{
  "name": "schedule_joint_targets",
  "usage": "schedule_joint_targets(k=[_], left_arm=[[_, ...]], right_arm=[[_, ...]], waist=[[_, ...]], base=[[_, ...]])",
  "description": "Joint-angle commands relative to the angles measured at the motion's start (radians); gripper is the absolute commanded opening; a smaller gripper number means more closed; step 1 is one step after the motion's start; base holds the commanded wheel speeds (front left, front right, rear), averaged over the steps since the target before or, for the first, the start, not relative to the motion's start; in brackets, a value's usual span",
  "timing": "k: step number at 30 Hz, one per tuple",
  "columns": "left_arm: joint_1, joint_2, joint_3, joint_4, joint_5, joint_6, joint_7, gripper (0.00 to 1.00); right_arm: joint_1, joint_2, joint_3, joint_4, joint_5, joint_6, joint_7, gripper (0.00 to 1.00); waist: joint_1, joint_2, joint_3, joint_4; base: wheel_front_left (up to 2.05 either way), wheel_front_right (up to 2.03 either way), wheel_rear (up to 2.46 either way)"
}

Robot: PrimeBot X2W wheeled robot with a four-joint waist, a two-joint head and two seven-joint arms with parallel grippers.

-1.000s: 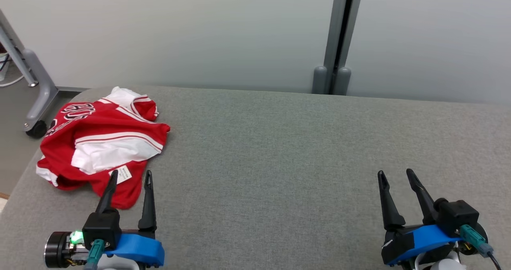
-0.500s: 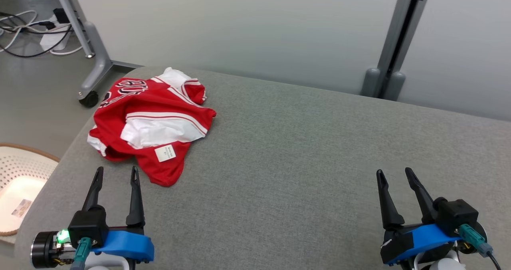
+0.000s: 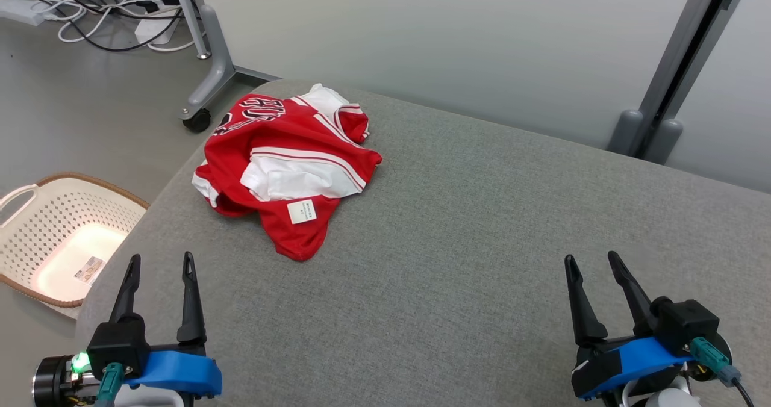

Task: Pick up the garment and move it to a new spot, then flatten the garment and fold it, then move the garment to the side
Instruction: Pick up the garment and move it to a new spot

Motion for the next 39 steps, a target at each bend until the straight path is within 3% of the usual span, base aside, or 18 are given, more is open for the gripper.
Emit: schedule_joint_targets(k=[1, 12, 22, 31, 39], left_arm=[[0.004, 0.005, 0.002, -0.002, -0.004, 0.005, -0.005, 1.0], [-0.01, 0.013, 0.028, -0.004, -0.021, 0.014, -0.005, 1.0], [-0.13, 0.058, 0.067, -0.003, -0.045, -0.015, -0.004, 1.0], [-0.305, 0.133, 0.128, 0.022, -0.076, -0.038, -0.004, 1.0], [-0.519, 0.214, 0.148, 0.136, -0.101, -0.069, 0.001, 1.0]], right_arm=[[-0.007, -0.006, 0.0, -0.002, 0.006, 0.0, -0.004, 1.0], [-0.015, -0.006, 0.018, -0.001, 0.012, 0.0, -0.004, 1.0], [-0.046, -0.006, 0.016, -0.017, -0.029, 0.0, -0.004, 1.0], [-0.098, -0.005, -0.011, -0.098, -0.1, 0.0, -0.004, 1.0], [-0.133, -0.005, -0.016, -0.207, -0.15, 0.0, 0.004, 1.0]], waist=[[0.0, 0.0, 0.002, 0.006], [0.0, 0.0, 0.005, 0.0], [0.0, 0.0, 0.063, -0.071], [0.0, 0.0, 0.2, -0.179], [0.0, 0.0, 0.341, -0.247]], base=[[0.0, 0.0, 0.0], [0.0, 0.0, 0.0], [0.0, 0.0, 0.0], [0.0, 0.0, 0.0], [0.0, 0.0, 0.0]])
